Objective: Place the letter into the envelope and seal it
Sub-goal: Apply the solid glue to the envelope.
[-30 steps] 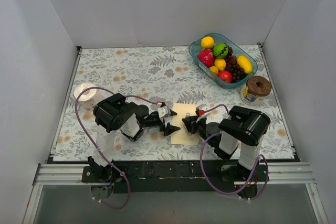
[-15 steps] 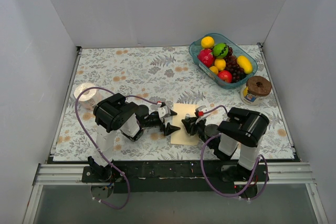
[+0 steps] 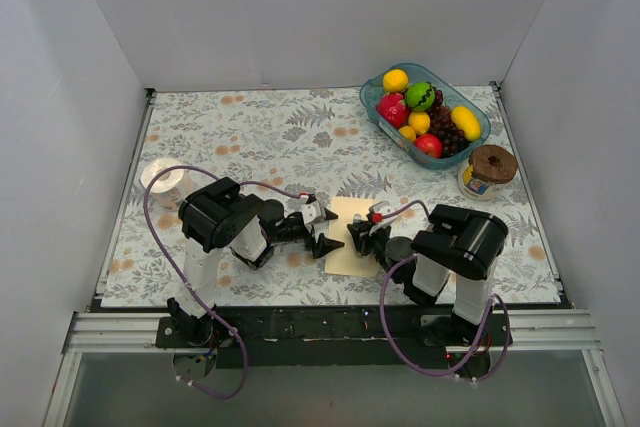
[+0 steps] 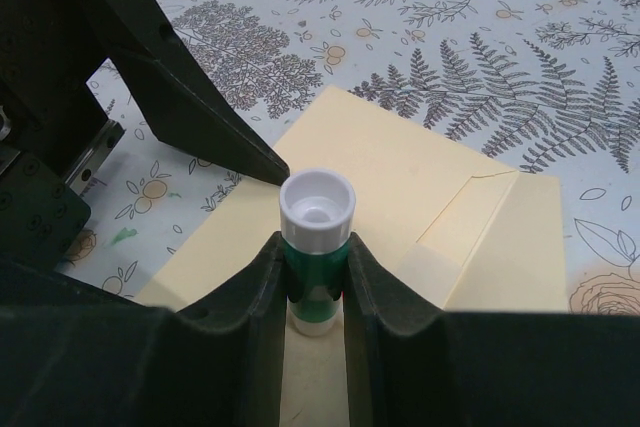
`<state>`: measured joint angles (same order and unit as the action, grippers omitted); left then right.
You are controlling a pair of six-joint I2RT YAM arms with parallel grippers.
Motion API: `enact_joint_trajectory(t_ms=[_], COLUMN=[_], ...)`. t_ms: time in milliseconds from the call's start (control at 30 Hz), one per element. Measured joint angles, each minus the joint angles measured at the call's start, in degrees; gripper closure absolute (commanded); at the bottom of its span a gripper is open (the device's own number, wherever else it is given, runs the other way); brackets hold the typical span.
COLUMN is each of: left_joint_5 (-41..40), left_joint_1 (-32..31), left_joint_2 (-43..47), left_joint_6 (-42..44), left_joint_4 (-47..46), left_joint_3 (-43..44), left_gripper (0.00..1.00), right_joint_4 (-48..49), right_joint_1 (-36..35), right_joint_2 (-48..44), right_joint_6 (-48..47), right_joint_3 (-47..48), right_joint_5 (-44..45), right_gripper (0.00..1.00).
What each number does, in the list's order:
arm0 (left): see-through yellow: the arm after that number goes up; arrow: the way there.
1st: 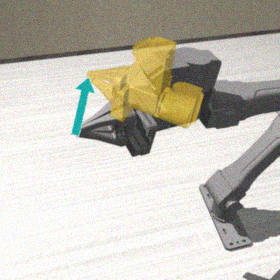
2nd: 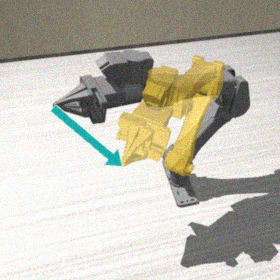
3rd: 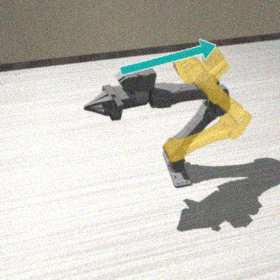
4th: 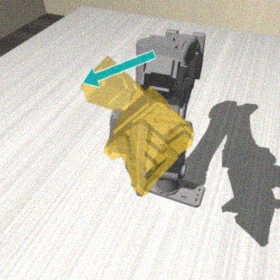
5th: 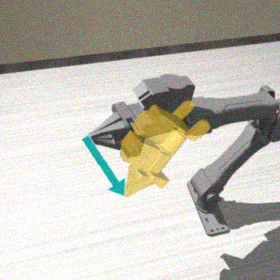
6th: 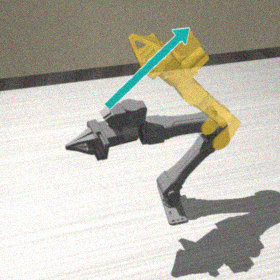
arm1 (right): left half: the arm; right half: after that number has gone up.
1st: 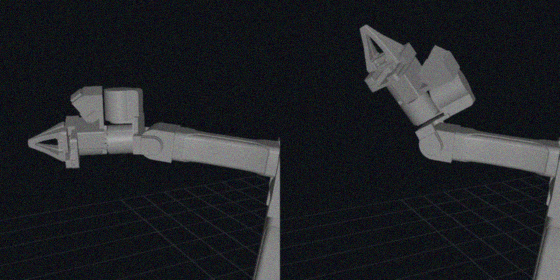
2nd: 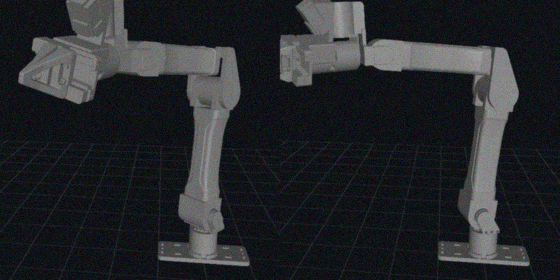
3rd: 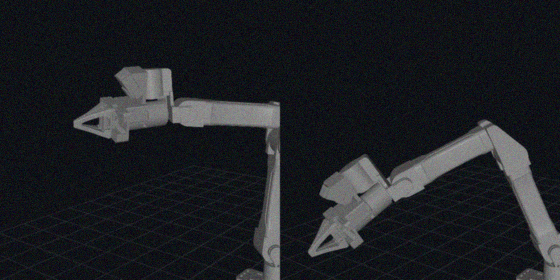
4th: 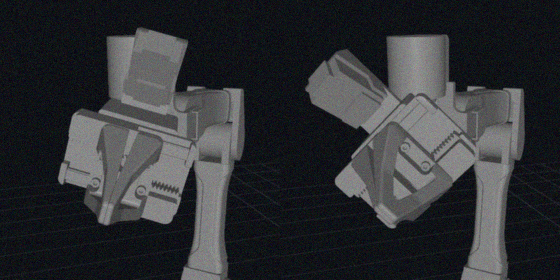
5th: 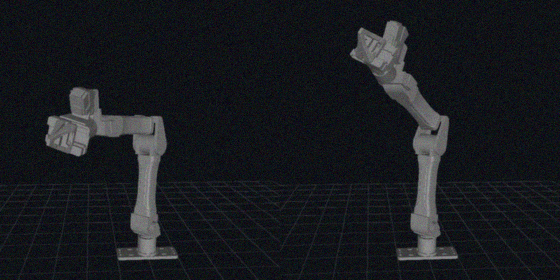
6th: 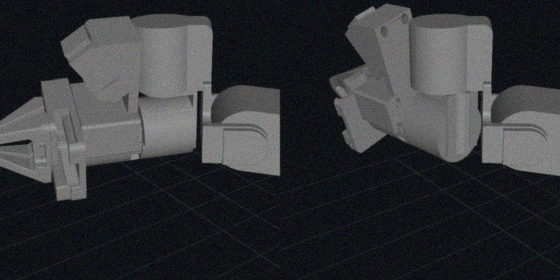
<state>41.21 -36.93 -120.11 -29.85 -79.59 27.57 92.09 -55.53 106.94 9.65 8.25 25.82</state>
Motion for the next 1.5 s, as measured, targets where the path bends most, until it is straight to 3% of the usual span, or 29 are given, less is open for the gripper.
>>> enact_joint_trajectory(t_ms=[667,1500], left_joint_5=[0.0,0.0], left_joint_1=[0.0,0.0], left_joint_2=[0.0,-0.2], left_joint_6=[-0.1,-0.2], left_joint_4=[0.0,0.0], left_joint_3=[0.1,0.3], left_gripper=[0.21,0.21], right_joint_4=[0.1,0.1], right_joint_1=[0.2,-5.6], right_joint_2=[0.6,-0.2], right_joint_6=[-0.4,2.5], right_joint_3=[0.1,-1.4], right_joint_5=[0.8,5.2], right_gripper=[0.99,0.99])
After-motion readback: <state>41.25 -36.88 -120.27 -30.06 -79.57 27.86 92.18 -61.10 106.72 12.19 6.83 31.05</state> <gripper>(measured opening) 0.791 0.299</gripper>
